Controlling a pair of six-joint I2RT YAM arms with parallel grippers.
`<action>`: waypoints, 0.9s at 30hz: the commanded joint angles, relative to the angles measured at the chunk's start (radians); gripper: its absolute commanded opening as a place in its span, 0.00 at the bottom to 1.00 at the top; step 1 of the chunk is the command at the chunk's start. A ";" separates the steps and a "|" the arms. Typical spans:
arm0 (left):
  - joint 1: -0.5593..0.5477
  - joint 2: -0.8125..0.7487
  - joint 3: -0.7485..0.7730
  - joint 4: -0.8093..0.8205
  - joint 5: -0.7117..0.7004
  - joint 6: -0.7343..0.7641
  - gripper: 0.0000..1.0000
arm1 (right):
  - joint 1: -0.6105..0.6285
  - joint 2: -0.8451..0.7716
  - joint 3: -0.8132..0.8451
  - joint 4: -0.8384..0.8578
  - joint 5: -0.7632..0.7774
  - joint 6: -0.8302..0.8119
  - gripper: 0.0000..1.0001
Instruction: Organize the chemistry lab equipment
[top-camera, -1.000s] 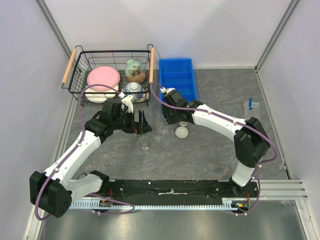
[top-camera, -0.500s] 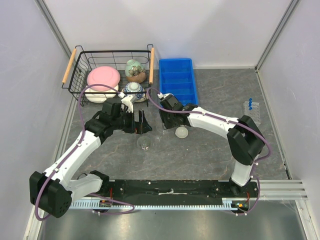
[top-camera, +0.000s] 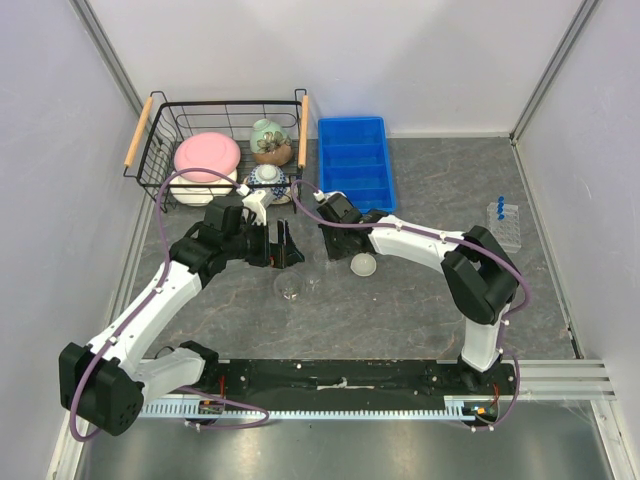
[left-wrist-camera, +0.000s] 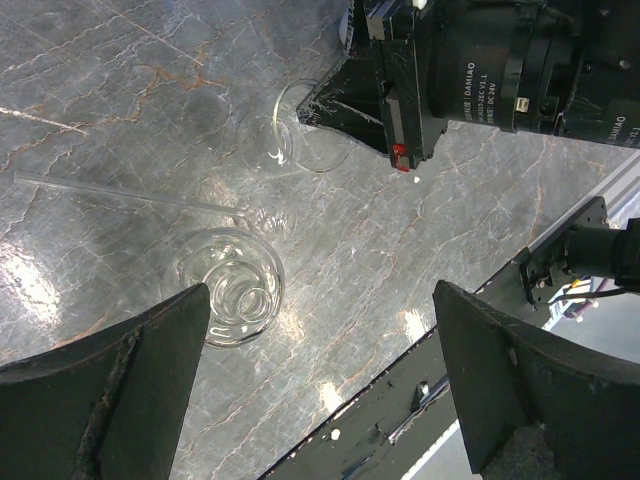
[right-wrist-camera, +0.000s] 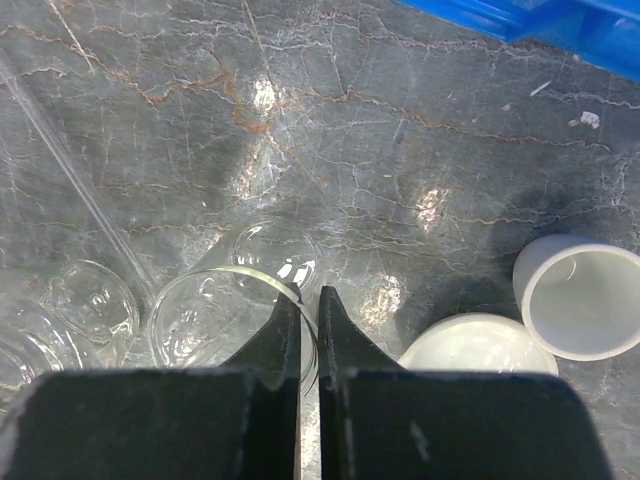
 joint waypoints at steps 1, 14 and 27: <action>0.007 -0.022 -0.003 0.032 0.024 0.021 1.00 | 0.003 0.001 0.032 -0.003 0.016 0.007 0.00; 0.007 -0.022 -0.005 0.037 0.035 0.018 0.99 | 0.002 -0.160 0.193 -0.199 0.206 -0.040 0.00; 0.007 -0.031 -0.008 0.036 0.030 0.021 0.99 | -0.320 -0.163 0.281 -0.179 0.078 -0.073 0.00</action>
